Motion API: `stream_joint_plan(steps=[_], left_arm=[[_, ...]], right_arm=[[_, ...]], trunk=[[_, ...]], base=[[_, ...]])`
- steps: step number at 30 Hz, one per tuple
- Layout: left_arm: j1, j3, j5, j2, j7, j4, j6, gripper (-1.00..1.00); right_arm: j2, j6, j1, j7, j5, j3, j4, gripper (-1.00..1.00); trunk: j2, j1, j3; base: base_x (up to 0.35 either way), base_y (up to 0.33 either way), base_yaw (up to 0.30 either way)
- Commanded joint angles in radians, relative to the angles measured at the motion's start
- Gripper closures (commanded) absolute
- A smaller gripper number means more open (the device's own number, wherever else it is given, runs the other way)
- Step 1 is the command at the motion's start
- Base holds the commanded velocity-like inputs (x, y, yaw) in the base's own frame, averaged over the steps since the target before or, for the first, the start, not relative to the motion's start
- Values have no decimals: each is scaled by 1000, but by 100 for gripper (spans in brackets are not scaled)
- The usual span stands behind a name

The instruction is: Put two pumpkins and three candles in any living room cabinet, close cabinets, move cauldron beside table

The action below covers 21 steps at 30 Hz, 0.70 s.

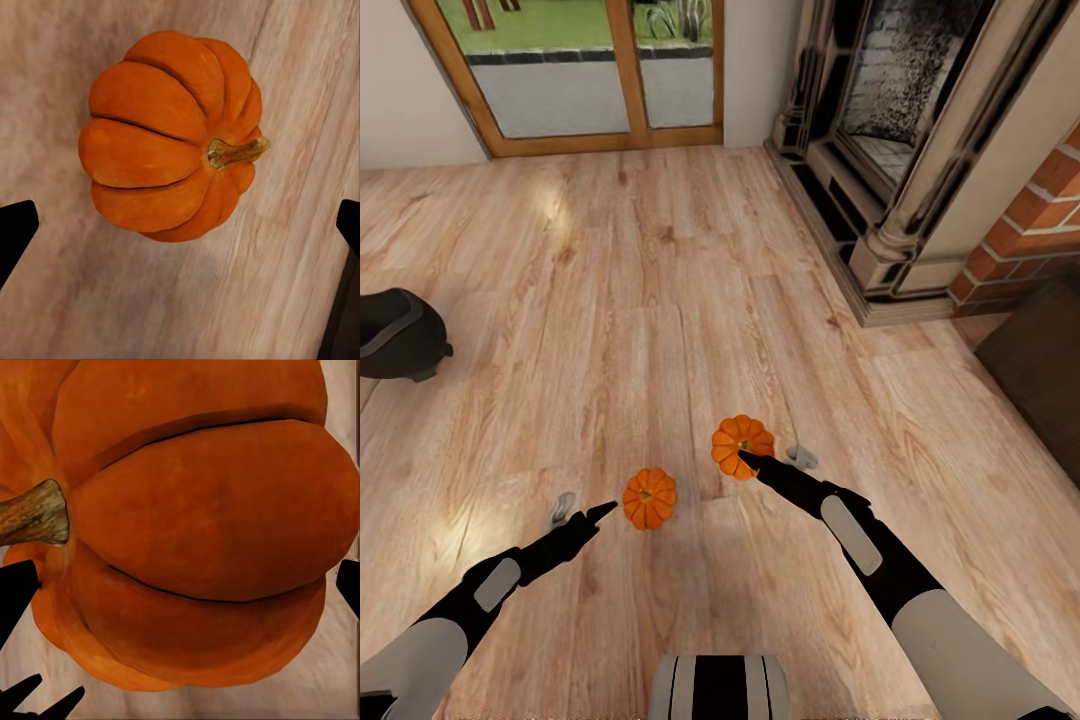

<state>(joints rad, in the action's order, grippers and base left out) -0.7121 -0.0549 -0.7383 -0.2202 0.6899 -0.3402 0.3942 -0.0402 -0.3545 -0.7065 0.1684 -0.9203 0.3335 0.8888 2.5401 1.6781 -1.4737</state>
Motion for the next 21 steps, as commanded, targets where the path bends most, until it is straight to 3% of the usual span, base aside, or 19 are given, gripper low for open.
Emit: stream_joint_plan(steps=[1,14,21], left_arm=[[-1,-5,-3,1,0,1,10,-100],[-5,-8,-7,4,-99,-6,-4,-100],[-8,-9,-7,37,-145,-16,-4,-100]], right_arm=[[-1,-3,-1,0,-8,1,1,100],[-26,-3,0,2,-9,1,22,100],[-27,-4,4,0,-8,0,31,100]], trunk=[[1,0,-5],[2,3,-28],[2,3,-28]], base=[[0,0,0],[0,0,0],[0,0,0]])
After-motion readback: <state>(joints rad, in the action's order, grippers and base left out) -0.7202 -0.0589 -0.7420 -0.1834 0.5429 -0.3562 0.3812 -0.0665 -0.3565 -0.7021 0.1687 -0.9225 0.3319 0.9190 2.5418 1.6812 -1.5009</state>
